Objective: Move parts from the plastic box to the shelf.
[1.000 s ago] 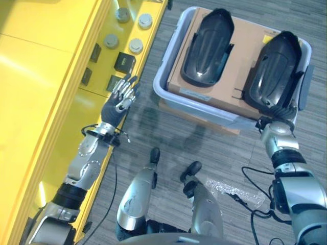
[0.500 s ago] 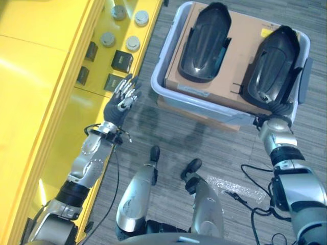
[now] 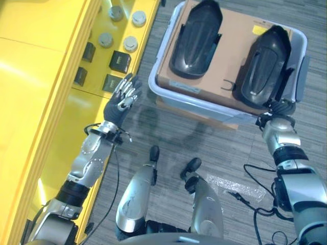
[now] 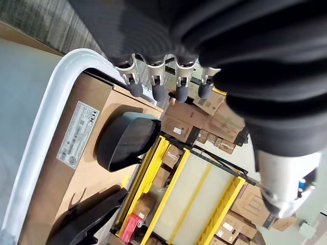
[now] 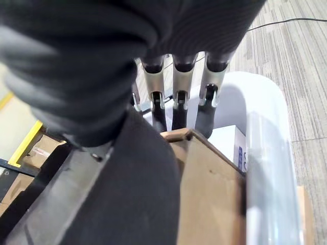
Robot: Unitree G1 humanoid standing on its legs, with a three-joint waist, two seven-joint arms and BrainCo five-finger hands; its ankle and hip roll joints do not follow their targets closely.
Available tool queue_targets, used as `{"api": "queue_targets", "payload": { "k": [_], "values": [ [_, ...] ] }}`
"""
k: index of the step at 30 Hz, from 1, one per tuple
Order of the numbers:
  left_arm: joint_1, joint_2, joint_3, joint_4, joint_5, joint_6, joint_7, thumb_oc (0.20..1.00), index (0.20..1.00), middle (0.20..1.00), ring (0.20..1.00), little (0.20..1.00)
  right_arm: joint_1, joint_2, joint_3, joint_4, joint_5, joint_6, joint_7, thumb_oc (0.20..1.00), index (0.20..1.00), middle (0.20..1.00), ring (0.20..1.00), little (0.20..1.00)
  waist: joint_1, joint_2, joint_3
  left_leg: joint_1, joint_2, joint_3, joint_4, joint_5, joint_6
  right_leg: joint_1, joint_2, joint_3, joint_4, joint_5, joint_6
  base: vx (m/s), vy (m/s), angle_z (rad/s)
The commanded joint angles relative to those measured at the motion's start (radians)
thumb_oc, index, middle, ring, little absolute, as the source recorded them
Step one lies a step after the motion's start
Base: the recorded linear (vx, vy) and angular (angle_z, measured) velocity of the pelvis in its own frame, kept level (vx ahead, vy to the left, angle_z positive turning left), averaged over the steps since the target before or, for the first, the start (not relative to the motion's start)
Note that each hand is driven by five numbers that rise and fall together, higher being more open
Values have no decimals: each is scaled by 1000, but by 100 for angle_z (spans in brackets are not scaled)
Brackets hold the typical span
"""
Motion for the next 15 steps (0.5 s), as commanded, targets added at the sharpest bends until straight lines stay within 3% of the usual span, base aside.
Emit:
{"api": "queue_targets", "payload": {
  "k": [1, 7, 15],
  "values": [
    [1, -15, 24, -56, -7, -50, -25, 1000, 1000, 1000, 1000, 1000, 5, 35, 56, -25, 20, 14, 12, 200, 200, 200, 200, 200, 22, -5, -20, -64, 1, -42, 25, -21, -36, 76, -22, 51, -11, -63, 114, 0, 0, 0],
    [3, -15, 21, -63, -1, -51, -35, 1000, 1000, 1000, 1000, 1000, 17, 39, 46, -27, 26, 11, 6, 200, 200, 200, 200, 200, 21, -4, -20, -54, 1, -41, 16, -19, -35, 83, -23, 48, -17, -60, 115, 0, 0, 0],
    [10, -17, 15, -77, 3, -52, -45, 1000, 1000, 1000, 1000, 1000, 47, 48, 26, -62, 45, -58, -22, 200, 200, 200, 200, 200, 17, -1, -20, 7, 2, -40, -26, -11, -39, 140, -16, 45, -50, -58, 119, 0, 0, 0]
  ]
}}
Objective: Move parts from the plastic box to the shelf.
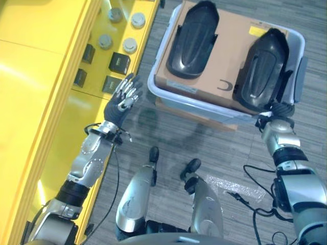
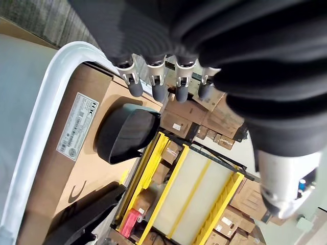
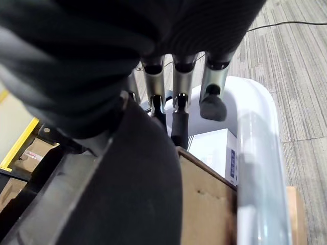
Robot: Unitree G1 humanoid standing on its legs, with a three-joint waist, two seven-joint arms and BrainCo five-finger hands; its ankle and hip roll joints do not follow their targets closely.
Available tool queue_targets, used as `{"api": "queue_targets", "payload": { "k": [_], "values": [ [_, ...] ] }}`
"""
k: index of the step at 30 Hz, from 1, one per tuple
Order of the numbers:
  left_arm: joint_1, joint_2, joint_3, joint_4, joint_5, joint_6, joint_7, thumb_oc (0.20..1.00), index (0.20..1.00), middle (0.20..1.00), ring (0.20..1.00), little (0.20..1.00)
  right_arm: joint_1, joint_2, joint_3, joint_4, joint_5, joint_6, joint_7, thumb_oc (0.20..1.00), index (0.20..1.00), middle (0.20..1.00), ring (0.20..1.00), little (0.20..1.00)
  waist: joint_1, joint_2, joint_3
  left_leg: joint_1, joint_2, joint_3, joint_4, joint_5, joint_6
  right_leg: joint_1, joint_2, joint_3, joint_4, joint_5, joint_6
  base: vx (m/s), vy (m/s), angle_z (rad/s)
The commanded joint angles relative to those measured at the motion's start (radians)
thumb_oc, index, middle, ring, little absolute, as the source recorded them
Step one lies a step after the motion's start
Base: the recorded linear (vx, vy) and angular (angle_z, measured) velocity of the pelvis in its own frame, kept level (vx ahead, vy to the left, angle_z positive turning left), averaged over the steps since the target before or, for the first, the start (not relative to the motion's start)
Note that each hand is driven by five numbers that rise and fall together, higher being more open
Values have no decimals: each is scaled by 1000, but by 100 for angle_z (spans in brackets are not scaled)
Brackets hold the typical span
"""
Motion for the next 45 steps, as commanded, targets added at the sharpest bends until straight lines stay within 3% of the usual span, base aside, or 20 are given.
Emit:
{"api": "queue_targets", "payload": {
  "k": [1, 5, 13, 17, 18, 20, 26, 29, 35, 45],
  "values": [
    [13, -17, 12, -80, 1, -52, -30, 1000, 1000, 1000, 1000, 1000, 32, 42, 30, -76, 38, -86, -27, 200, 200, 200, 200, 200, 21, -1, -19, -13, 3, -41, -21, -12, -40, 120, -19, 45, -42, -60, 121, 0, 0, 0],
    [27, -10, 26, -114, -11, -37, -29, 1000, 1000, 1000, 1000, 1000, 67, 56, -3, -199, 52, -132, -58, 200, 200, 200, 200, 200, 16, -2, -19, 51, 6, -39, -64, -7, -42, 176, -14, 40, -75, -58, 127, 12, 2, -2],
    [91, -10, 71, -151, -19, 37, -16, 1000, 1000, 1000, 1000, 1000, 175, 128, -40, -521, -22, -108, -117, 200, 200, 200, 200, 200, -3, -17, -99, 199, 23, -5, -161, -9, -51, 307, 11, 36, -180, -47, 139, 66, 17, -5],
    [105, -12, 78, -164, -17, 74, -1, 1000, 1000, 1000, 1000, 1000, 198, 140, -42, -564, -46, -103, -127, 200, 200, 200, 200, 200, -7, -18, -130, 227, 28, 8, -177, -10, -52, 331, 14, 34, -196, -44, 140, 61, 30, -2],
    [118, -16, 78, -165, -27, 127, 25, 1000, 1000, 1000, 1000, 1000, 213, 142, -42, -593, -84, -104, -119, 200, 200, 200, 200, 200, -10, -16, -158, 252, 31, 17, -192, -10, -52, 353, 15, 31, -212, -40, 142, 67, 41, 0],
    [122, -21, 71, -156, -25, 152, 41, 1000, 1000, 1000, 1000, 1000, 220, 144, -32, -621, -88, -98, -113, 200, 200, 200, 200, 200, -13, -17, -184, 269, 33, 25, -206, -7, -50, 367, 16, 29, -227, -34, 144, 49, 40, -5],
    [113, -39, 33, -122, -29, 342, 93, 1000, 1000, 1000, 1000, 1000, 238, 178, 20, -705, -85, -79, -64, 200, 200, 200, 200, 200, -27, -17, -258, 333, 38, 51, -258, 3, -48, 414, 24, 32, -271, -21, 149, 36, 30, -6],
    [68, -63, -1, -63, -31, 373, 136, 1000, 1000, 1000, 1000, 1000, 219, 205, 72, -706, -77, -78, -38, 200, 200, 200, 200, 200, -41, -20, -298, 365, 43, 74, -278, 5, -48, 435, 28, 40, -292, -15, 152, 50, 23, -6],
    [-65, -140, -77, 94, -63, 381, 191, 1000, 1000, 1000, 1000, 1000, 146, 268, 179, -651, -55, -57, 21, 200, 200, 200, 200, 200, -69, -23, -354, 414, 45, 103, -319, 13, -49, 463, 34, 54, -325, -4, 157, 39, 27, -13],
    [-235, -280, -163, 288, -92, 323, 229, 1000, 1000, 1000, 1000, 1000, 79, 378, 315, -506, -51, -81, 123, 200, 200, 200, 200, 200, -99, -25, -404, 445, 47, 125, -336, 14, -52, 485, 35, 53, -344, 4, 158, 20, 7, -7]
  ]
}}
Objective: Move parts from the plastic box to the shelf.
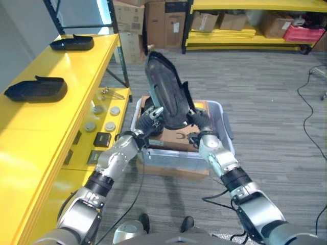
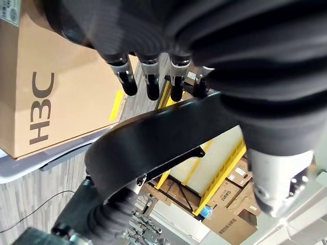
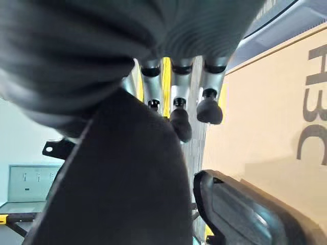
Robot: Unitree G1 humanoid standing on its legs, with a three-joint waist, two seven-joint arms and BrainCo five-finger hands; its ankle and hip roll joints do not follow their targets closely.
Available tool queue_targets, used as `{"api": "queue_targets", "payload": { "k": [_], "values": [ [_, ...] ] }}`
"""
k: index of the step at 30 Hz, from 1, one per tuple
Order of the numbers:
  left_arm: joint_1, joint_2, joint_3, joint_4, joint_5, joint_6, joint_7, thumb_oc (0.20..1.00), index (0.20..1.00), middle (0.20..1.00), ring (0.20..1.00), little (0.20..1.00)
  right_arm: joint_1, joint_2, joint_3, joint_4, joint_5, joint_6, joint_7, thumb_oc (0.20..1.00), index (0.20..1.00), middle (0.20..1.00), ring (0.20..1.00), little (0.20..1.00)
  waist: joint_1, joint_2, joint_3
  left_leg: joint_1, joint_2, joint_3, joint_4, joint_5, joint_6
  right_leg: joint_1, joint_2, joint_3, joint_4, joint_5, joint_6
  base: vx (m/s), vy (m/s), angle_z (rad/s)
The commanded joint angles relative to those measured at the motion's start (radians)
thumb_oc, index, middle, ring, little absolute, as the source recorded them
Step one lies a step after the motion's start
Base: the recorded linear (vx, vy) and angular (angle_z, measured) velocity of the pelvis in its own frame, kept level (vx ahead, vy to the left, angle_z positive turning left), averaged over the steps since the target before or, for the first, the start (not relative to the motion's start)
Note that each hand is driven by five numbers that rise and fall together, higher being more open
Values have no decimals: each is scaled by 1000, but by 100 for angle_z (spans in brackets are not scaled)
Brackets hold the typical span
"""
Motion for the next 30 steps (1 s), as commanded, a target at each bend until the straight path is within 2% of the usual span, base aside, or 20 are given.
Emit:
{"api": "queue_targets", "payload": {
  "k": [1, 13, 15, 16, 18, 23, 24, 30],
  "values": [
    [-103, -71, -82, 57, -34, -98, -4, 1000, 1000, 1000, 1000, 1000, -134, 31, 24, 9, -3, -78, 46, 200, 200, 200, 200, 200, 34, 1, -73, -4, 40, 20, -34, -19, -39, 66, -61, -4, 30, -117, 120, 0, 0, 0],
    [-118, -100, -110, 29, 41, -110, -18, 1000, 1000, 1000, 1000, 1000, -115, 59, 61, 28, -27, -71, 84, 200, 200, 200, 200, 200, 36, -2, -88, 1, 33, 6, -28, -30, -37, 72, -62, -9, 36, -124, 120, 0, 0, 0],
    [-120, -98, -113, 24, 81, -119, -11, 1000, 1000, 1000, 1000, 1000, -111, 63, 64, 24, -31, -68, 93, 200, 200, 200, 200, 200, 36, -3, -91, 3, 32, 4, -29, -31, -36, 74, -62, -9, 36, -125, 120, 0, 0, 0],
    [-130, -86, -120, 14, 206, -152, -3, 1000, 1000, 1000, 1000, 1000, -107, 71, 69, 19, -42, -61, 111, 200, 200, 200, 200, 200, 36, -4, -94, 5, 31, 2, -30, -33, -36, 75, -62, -9, 38, -127, 120, 0, 0, 0],
    [-135, -79, -122, 8, 267, -166, 0, 1000, 1000, 1000, 1000, 1000, -104, 76, 73, 15, -49, -57, 113, 200, 200, 200, 200, 200, 37, -3, -95, 7, 31, 1, -31, -34, -35, 75, -62, -9, 37, -128, 120, 0, 0, 0],
    [-149, -38, -118, -18, 392, -169, 2, 1000, 1000, 1000, 1000, 1000, -98, 79, 81, -4, -52, -35, 119, 200, 200, 200, 200, 200, 41, -2, -98, 8, 29, -4, -30, -37, -35, 77, -62, -10, 39, -131, 120, 0, 0, 0],
    [-154, -16, -116, -31, 469, -173, -13, 1000, 1000, 1000, 1000, 1000, -96, 82, 85, -8, -57, -28, 122, 200, 200, 200, 200, 200, 44, -1, -100, 9, 27, -7, -31, -38, -34, 79, -62, -10, 37, -132, 120, 0, 0, 0],
    [-156, 30, -120, -89, 493, -152, -16, 1000, 1000, 1000, 1000, 1000, -81, 78, 92, -43, -82, -6, 131, 200, 200, 200, 200, 200, 46, 3, -99, 8, 25, -11, -33, -37, -34, 78, -63, -11, 37, -133, 120, 2, 2, 1]
  ]
}}
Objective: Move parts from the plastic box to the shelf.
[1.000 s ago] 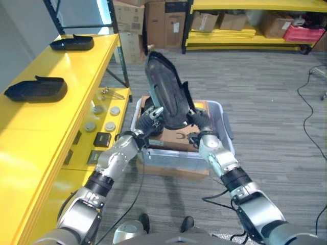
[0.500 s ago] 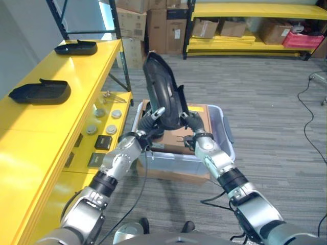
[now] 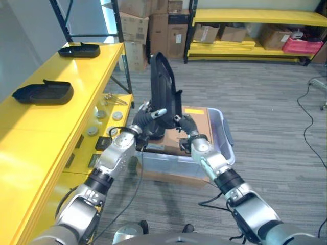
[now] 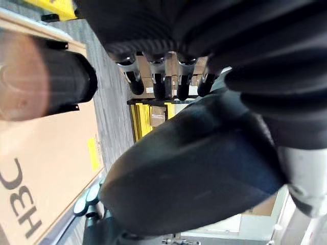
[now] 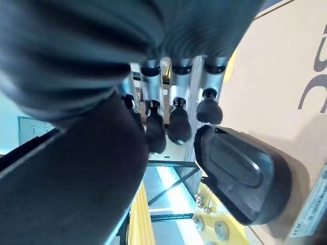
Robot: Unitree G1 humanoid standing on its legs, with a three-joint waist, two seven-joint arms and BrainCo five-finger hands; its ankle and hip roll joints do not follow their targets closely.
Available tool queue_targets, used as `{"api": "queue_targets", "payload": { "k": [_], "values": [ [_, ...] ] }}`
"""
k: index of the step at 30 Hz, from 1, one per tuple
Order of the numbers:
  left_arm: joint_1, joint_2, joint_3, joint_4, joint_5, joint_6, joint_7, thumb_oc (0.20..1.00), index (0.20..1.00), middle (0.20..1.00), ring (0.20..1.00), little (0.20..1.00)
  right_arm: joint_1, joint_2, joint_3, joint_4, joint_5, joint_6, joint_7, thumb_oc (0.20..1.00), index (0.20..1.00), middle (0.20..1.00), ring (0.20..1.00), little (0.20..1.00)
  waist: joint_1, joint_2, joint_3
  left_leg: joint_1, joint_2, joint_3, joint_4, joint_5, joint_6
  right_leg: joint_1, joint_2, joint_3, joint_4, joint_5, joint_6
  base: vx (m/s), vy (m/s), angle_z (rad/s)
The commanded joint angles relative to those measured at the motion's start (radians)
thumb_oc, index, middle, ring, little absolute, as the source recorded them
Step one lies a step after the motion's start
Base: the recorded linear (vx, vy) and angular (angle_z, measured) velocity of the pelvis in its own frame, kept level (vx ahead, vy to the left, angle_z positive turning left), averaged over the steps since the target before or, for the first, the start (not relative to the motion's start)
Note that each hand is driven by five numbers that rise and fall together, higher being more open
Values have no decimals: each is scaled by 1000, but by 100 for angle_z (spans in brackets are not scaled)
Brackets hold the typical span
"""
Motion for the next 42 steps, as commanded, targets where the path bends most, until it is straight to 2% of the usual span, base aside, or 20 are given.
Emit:
{"api": "queue_targets", "payload": {
  "k": [1, 7, 14, 18, 21, 31, 36, 39, 42],
  "values": [
    [-130, -39, -61, -41, 17, -58, -8, 1000, 1000, 1000, 1000, 1000, -79, 29, 15, -42, -40, -31, 11, 200, 200, 200, 200, 200, 35, 11, -60, -1, 25, 3, -34, -38, -34, 59, -64, 0, 43, -136, 120, 0, 0, 0],
    [-117, -38, -42, -61, -105, -11, 68, 1000, 1000, 1000, 1000, 1000, -78, 28, 17, -56, -46, -9, 1, 200, 200, 200, 200, 200, 36, 14, -58, -1, 24, 1, -33, -36, -34, 59, -65, -2, 47, -137, 119, 0, 0, 0],
    [-104, -30, 2, -42, -126, -14, 104, 1000, 1000, 1000, 1000, 1000, -77, 18, 15, -84, -59, 13, -27, 200, 200, 200, 200, 200, 43, 19, -50, -7, 23, -9, -29, -34, -33, 56, -66, -6, 54, -138, 117, 0, 0, 0],
    [-97, -24, 26, -8, -108, -43, 146, 1000, 1000, 1000, 1000, 1000, -74, 8, 0, -80, -39, 14, -49, 200, 200, 200, 200, 200, 46, 19, -51, -6, 22, -16, -33, -32, -34, 58, -65, -8, 51, -139, 118, 0, 0, 0],
    [-85, -5, 72, 32, -127, -84, 140, 1000, 1000, 1000, 1000, 1000, -59, -8, -33, -42, -13, -16, -97, 200, 200, 200, 200, 200, 56, 21, -52, -6, 22, -23, -31, -31, -37, 64, -65, -15, 49, -140, 116, 8, 4, 3],
    [-41, 7, 93, 35, -150, -79, 97, 1000, 1000, 1000, 1000, 1000, -24, -59, -123, -37, -22, -75, -165, 200, 200, 200, 200, 200, 60, 20, -44, -11, 22, -31, -34, -31, -34, 59, -65, -18, 52, -141, 118, -1, 2, 1],
    [-34, 3, 92, 37, -139, -78, 84, 1000, 1000, 1000, 1000, 1000, -24, -85, -132, -26, -73, -82, -137, 200, 200, 200, 200, 200, 56, 15, -45, -10, 22, -30, -35, -32, -34, 58, -64, -13, 52, -141, 119, 0, 0, 0],
    [-40, 6, 87, 36, -140, -81, 71, 1000, 1000, 1000, 1000, 1000, -40, -110, -117, -28, -171, -80, -89, 200, 200, 200, 200, 200, 55, 12, -44, -11, 22, -29, -33, -33, -33, 56, -64, -12, 55, -142, 119, 0, 0, 0],
    [-54, 4, 82, 26, -147, -53, 39, 1000, 1000, 1000, 1000, 1000, -65, -127, -74, -32, -223, -67, -35, 200, 200, 200, 200, 200, 59, 8, -44, -12, 21, -31, -31, -33, -33, 56, -64, -12, 55, -142, 119, 0, 0, 0]
  ]
}}
